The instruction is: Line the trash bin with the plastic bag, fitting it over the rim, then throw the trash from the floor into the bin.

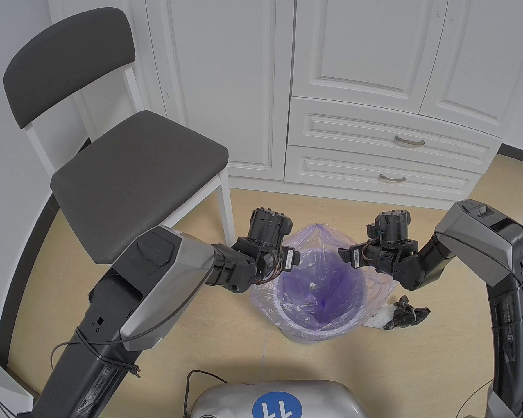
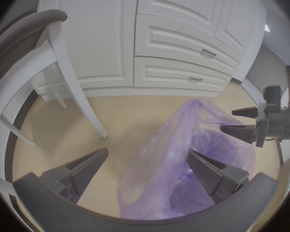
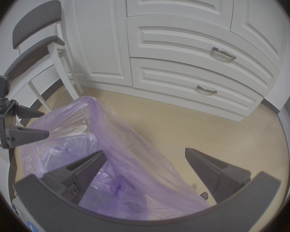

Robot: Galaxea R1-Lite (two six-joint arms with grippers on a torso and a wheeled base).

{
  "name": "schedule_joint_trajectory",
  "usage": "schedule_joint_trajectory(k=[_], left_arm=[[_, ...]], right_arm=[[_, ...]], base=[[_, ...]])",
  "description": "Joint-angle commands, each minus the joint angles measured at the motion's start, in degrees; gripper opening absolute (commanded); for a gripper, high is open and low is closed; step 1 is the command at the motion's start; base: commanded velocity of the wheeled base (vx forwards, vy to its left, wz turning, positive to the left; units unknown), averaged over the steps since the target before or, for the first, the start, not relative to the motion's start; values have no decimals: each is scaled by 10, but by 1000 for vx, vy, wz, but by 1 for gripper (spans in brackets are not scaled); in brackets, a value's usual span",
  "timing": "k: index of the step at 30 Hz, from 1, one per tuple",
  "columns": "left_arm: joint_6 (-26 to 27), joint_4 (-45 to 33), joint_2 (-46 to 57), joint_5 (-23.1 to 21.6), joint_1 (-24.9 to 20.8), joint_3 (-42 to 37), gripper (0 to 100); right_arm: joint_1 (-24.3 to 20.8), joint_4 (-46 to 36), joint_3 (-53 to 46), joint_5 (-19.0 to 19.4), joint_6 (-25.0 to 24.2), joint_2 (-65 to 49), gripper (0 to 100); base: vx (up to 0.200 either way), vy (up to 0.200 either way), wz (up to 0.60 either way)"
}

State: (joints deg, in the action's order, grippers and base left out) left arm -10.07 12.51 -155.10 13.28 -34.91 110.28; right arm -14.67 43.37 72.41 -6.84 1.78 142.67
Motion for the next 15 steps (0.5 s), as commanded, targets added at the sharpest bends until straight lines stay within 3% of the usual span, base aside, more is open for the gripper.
schedule_joint_trajectory(k=[1,15], left_arm=[[-1,-12,-53,20,15,43,100],[-5,44,-46,22,47,43,100]], right_arm=[[13,0,32,-4,0,30,100],[21,13,106,-30,-25,76,100]], base=[[0,0,0],[0,0,0]])
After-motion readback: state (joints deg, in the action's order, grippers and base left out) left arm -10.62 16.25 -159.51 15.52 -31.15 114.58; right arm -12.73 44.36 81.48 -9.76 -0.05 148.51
